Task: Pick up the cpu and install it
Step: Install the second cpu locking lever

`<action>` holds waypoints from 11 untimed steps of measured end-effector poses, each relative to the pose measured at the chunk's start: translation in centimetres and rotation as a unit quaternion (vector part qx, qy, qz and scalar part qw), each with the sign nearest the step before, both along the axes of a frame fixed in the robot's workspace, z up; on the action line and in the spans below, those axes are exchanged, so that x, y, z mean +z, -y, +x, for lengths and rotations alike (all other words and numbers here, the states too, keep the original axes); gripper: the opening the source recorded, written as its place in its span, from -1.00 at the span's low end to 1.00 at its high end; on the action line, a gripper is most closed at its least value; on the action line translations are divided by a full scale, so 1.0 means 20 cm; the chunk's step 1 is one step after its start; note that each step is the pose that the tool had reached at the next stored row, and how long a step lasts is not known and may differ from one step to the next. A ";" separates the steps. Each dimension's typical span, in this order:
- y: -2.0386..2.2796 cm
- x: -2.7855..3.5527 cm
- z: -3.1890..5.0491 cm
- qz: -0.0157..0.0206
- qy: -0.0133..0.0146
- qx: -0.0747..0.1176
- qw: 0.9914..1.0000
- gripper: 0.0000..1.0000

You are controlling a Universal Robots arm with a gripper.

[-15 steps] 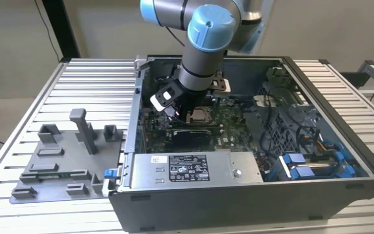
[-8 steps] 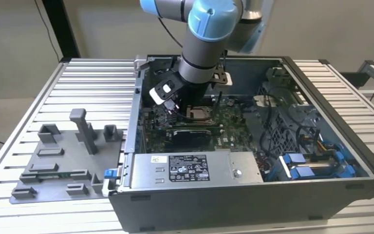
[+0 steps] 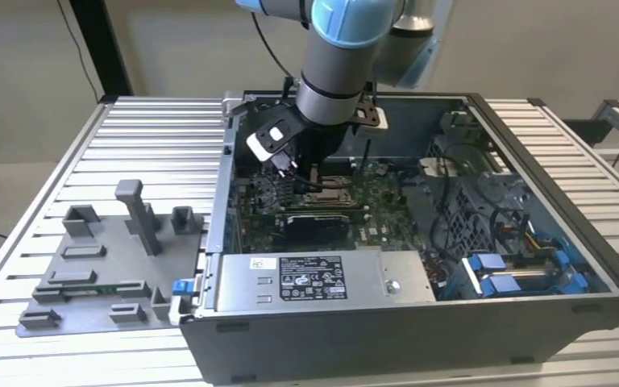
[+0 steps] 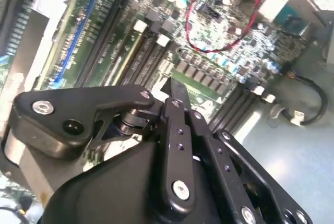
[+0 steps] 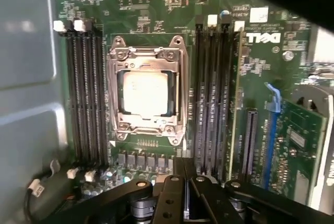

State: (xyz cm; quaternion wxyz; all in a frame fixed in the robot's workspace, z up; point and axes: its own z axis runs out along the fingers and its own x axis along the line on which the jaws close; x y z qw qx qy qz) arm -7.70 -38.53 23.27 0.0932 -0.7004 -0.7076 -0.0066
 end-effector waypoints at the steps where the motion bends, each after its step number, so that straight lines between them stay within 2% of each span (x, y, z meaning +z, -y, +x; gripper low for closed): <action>1: 0.000 0.000 0.000 -0.008 0.002 0.000 1.000 -1.00; 3: 0.000 0.000 0.002 -0.027 0.009 -0.001 1.000 -1.00; 5: -0.001 0.000 0.005 -0.044 0.019 -0.002 0.999 -1.00; 6: -0.001 0.000 0.006 -0.052 0.025 -0.002 0.998 -1.00; 7: -0.001 0.000 0.008 -0.058 0.032 -0.002 0.998 -1.00; 8: -0.001 0.001 0.010 -0.062 0.041 -0.003 0.997 -1.00; 10: -0.004 0.000 0.018 -0.064 0.059 -0.004 0.996 -1.00; 11: -0.007 0.000 0.021 -0.064 0.067 -0.004 0.996 -1.00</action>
